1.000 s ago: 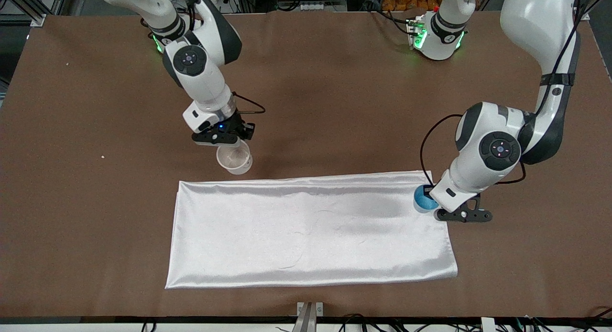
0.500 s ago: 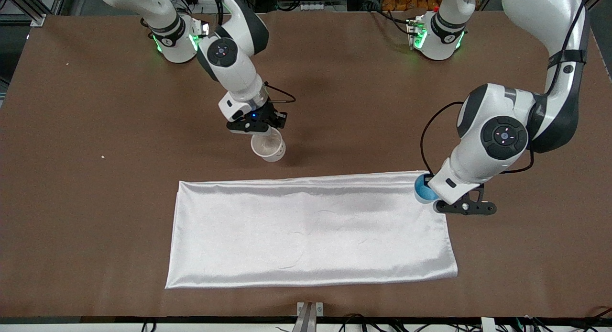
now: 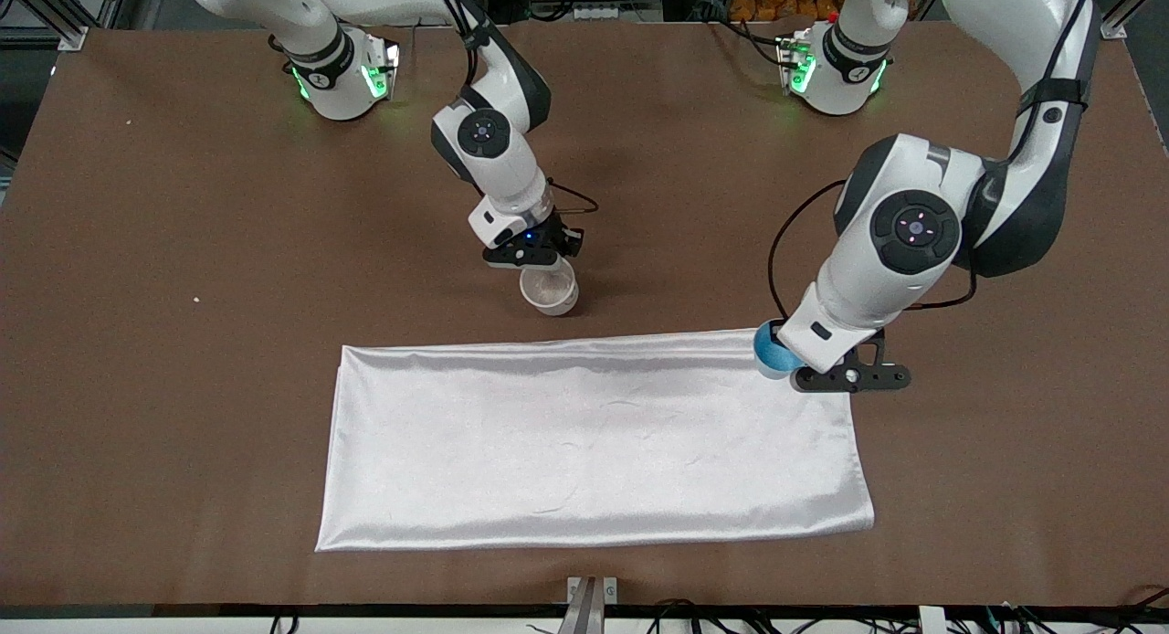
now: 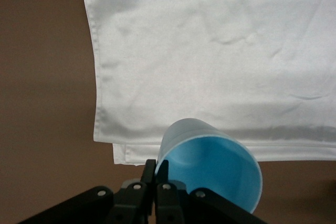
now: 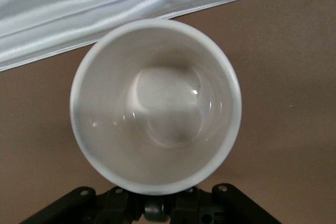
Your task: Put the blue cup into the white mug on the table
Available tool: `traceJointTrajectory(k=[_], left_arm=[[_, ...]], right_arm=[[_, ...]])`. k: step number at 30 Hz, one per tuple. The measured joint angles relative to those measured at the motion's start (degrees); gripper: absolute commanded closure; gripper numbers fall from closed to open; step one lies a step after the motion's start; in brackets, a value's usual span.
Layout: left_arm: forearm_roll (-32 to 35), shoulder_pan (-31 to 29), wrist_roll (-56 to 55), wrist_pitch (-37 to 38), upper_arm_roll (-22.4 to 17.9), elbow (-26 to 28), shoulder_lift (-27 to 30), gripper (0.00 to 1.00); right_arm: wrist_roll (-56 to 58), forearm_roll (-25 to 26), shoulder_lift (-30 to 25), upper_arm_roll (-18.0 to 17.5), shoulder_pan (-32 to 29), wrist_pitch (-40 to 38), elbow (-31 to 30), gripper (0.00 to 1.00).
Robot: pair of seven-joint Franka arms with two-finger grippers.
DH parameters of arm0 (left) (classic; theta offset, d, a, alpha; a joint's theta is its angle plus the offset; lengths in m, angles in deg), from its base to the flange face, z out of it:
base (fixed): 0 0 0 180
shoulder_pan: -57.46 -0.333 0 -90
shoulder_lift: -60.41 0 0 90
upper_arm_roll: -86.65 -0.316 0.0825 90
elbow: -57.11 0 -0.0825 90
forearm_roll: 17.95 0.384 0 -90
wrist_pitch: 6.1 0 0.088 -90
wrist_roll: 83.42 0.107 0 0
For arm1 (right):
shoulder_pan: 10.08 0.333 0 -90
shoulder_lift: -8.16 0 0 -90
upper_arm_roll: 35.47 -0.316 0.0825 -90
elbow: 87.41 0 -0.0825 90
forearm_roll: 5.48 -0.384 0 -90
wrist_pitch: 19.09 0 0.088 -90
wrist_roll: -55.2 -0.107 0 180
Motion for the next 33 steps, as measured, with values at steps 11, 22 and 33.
traceJointTrajectory(k=[11, 22, 33], left_arm=[[0.0, 1.0, -7.5, 0.4, 2.8, -0.3, 0.0, 1.0], [0.0, 1.0, -16.1, 0.5, 6.7, -0.3, 0.0, 1.0], [-0.1, 1.4, -24.4, 0.5, 10.4, -0.3, 0.0, 1.0]], right_arm=[[-3.7, 0.0, 2.8, 0.1, 0.7, 2.8, 1.0, 0.13], [-8.2, 0.0, 2.5, 0.3, 0.7, 1.5, 2.4, 0.0], [-2.0, 0.1, -6.1, 2.8, -3.3, -18.1, 6.9, 0.0]])
